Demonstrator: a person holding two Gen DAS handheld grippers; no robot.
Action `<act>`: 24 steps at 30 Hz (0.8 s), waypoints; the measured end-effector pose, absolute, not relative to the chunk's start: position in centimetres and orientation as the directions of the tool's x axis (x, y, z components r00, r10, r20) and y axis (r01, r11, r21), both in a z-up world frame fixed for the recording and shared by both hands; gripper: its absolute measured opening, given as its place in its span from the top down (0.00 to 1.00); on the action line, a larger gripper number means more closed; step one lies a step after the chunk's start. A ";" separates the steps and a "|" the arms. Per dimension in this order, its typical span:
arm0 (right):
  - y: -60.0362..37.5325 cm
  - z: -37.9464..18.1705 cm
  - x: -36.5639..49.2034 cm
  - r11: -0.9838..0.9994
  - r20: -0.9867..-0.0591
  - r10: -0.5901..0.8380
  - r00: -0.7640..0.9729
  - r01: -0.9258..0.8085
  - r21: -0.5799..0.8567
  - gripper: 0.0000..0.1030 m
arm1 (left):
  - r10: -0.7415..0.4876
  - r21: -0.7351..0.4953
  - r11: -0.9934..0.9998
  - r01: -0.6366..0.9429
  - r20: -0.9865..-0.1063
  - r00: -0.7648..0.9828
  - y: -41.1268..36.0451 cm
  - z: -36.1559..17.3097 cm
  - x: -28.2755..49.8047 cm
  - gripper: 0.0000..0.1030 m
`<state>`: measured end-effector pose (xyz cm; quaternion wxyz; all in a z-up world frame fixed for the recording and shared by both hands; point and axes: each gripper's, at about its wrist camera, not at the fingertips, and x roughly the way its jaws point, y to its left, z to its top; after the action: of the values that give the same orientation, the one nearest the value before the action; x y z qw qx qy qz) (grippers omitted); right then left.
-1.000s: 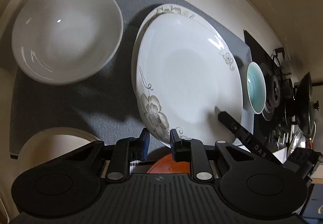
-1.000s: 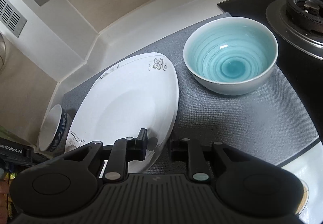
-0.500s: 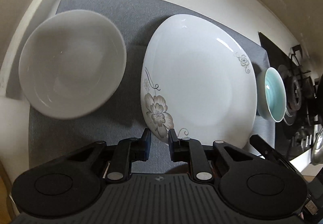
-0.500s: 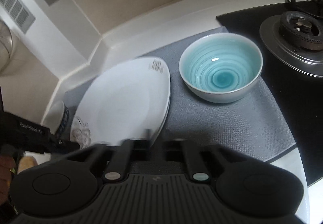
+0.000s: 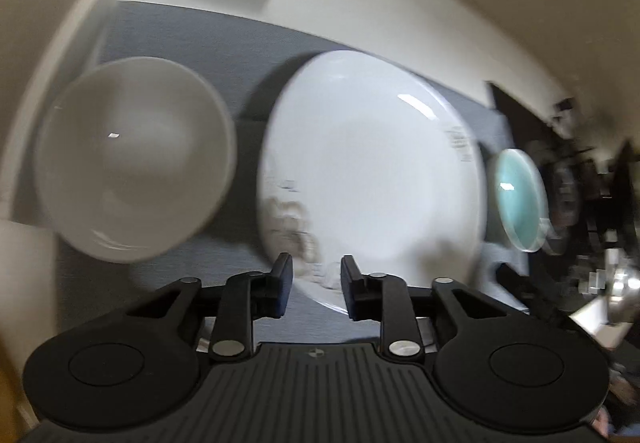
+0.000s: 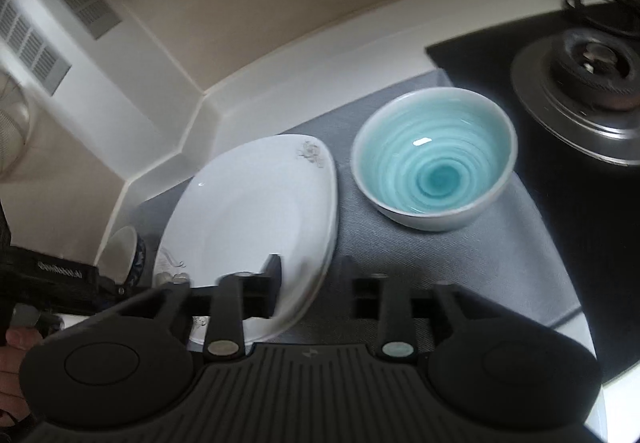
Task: Organize plates and bowls
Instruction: 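Grip the rim of the orange-brown plate with both grippers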
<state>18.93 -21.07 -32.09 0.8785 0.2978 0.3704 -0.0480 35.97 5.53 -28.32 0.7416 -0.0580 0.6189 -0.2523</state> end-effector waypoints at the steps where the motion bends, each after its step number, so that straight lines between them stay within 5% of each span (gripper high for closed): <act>1: -20.8 -32.2 19.3 0.829 -0.692 0.132 0.710 0.303 0.469 0.66 | -0.442 -0.394 0.869 0.300 -0.890 0.112 5.4 -28.4 35.9 0.72; 3: -20.4 -32.8 20.1 0.836 -0.711 0.154 0.687 0.293 0.464 0.93 | -0.431 -0.376 0.873 0.312 -0.893 0.129 5.3 -28.6 35.9 0.74; 4: -20.0 -33.1 20.4 0.842 -0.724 0.155 0.673 0.294 0.453 0.97 | -0.432 -0.375 0.872 0.316 -0.891 0.136 5.1 -28.7 36.0 0.76; 6: -19.7 -33.2 20.8 0.860 -0.731 0.132 0.670 0.290 0.420 0.97 | -0.418 -0.363 0.882 0.300 -0.897 0.144 5.2 -29.1 36.2 0.91; 11: -19.9 -33.0 21.4 0.869 -0.741 0.121 0.660 0.290 0.400 0.97 | -0.427 -0.379 0.878 0.294 -0.897 0.119 5.4 -29.1 36.2 0.91; 13: -20.1 -32.7 20.7 0.862 -0.749 0.128 0.650 0.300 0.409 0.91 | -0.410 -0.357 0.879 0.315 -0.905 0.116 5.1 -28.6 35.5 0.91; 15: -19.8 -32.5 19.3 0.869 -0.749 0.151 0.645 0.275 0.412 0.57 | -0.392 -0.336 0.881 0.334 -0.913 0.114 5.0 -28.0 34.4 0.84; 17: -19.0 -32.5 17.5 0.887 -0.773 0.156 0.615 0.256 0.383 0.39 | -0.380 -0.320 0.875 0.363 -0.919 0.107 4.7 -27.5 33.1 0.74; 20: -17.5 -33.0 15.0 0.897 -0.797 0.201 0.569 0.220 0.383 0.39 | -0.357 -0.287 0.867 0.407 -0.928 0.107 4.3 -26.9 31.0 0.61; 24: -15.4 -34.1 12.8 0.899 -0.807 0.229 0.544 0.201 0.390 0.39 | -0.295 -0.208 0.862 0.462 -0.948 0.123 3.3 -26.8 28.7 0.56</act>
<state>12.82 -15.41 -34.13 0.8493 0.2251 0.4775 0.0083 28.74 3.33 -26.76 0.7463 0.0685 0.6116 -0.2535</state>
